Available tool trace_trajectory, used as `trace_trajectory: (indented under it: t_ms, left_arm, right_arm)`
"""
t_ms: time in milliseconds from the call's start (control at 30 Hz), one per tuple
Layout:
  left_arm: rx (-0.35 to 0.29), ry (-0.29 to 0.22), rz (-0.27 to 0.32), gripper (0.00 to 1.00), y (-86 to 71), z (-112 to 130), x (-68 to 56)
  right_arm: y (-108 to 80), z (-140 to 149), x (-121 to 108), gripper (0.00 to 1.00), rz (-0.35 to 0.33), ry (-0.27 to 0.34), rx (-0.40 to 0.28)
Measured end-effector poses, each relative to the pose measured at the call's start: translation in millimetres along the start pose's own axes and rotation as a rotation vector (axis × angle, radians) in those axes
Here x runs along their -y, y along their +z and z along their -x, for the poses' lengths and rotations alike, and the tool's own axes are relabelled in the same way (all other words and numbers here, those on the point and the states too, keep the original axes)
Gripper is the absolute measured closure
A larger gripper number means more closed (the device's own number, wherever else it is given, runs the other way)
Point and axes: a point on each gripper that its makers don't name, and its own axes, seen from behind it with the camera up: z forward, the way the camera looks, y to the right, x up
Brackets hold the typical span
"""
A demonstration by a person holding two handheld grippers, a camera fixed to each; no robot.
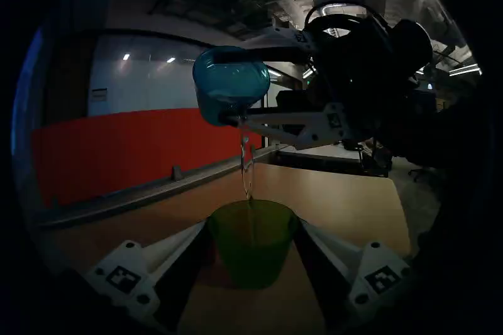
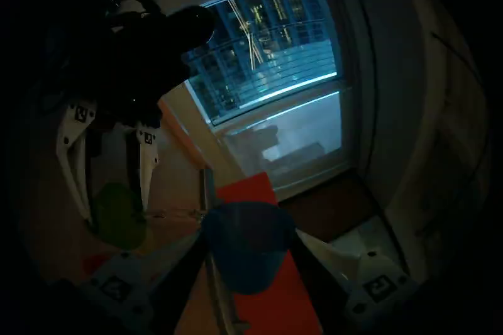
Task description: Pour water
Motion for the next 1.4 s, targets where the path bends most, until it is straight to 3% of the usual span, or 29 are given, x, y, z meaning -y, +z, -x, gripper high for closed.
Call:
trace_trajectory:
  t_ms: [1400]
  left_arm:
    - [-0.004, 0.005, -0.004, 0.12, 0.5, -2.9, 0.9]
  right_arm:
    - [12.7, -11.6, -16.7, 0.10, 0.042, -0.210, -0.009]
